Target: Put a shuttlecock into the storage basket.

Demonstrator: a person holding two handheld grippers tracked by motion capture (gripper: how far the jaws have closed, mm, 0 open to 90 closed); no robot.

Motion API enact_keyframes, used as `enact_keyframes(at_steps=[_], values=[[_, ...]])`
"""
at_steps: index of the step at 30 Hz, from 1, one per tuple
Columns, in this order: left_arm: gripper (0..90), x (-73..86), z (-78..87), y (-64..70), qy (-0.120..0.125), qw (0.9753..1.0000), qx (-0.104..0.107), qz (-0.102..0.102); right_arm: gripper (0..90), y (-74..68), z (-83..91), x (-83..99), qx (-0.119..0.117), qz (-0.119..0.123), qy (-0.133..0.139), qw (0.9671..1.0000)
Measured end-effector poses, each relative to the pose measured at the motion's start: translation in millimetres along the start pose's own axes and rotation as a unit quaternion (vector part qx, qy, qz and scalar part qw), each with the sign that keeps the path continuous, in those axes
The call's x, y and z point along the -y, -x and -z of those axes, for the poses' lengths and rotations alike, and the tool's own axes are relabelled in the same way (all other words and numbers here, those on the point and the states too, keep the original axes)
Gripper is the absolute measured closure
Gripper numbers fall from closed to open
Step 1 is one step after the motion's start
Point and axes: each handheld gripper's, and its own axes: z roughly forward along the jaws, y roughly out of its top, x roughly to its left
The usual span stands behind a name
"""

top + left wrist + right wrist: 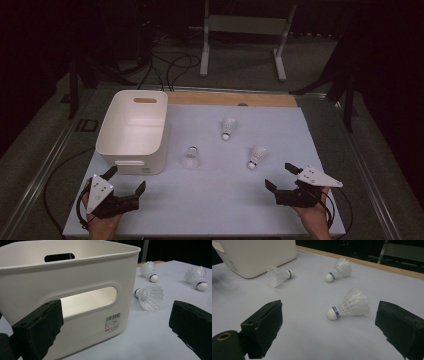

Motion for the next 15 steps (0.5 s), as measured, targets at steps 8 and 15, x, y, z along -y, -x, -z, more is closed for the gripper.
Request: enact_keyframes(at_steps=[8, 15], values=[[0.0, 0.2, -0.6, 0.8, -0.002, 1.0000, -0.002, -0.002, 7.6, 1.0, -3.3, -12.0, 0.003, 0.004, -0.006, 1.0000], [0.0, 0.2, -0.8, 1.1, -0.002, 1.0000, -0.001, -0.002, 7.6, 1.1, -7.4, -23.1, 0.005, 0.007, -0.005, 0.9999]])
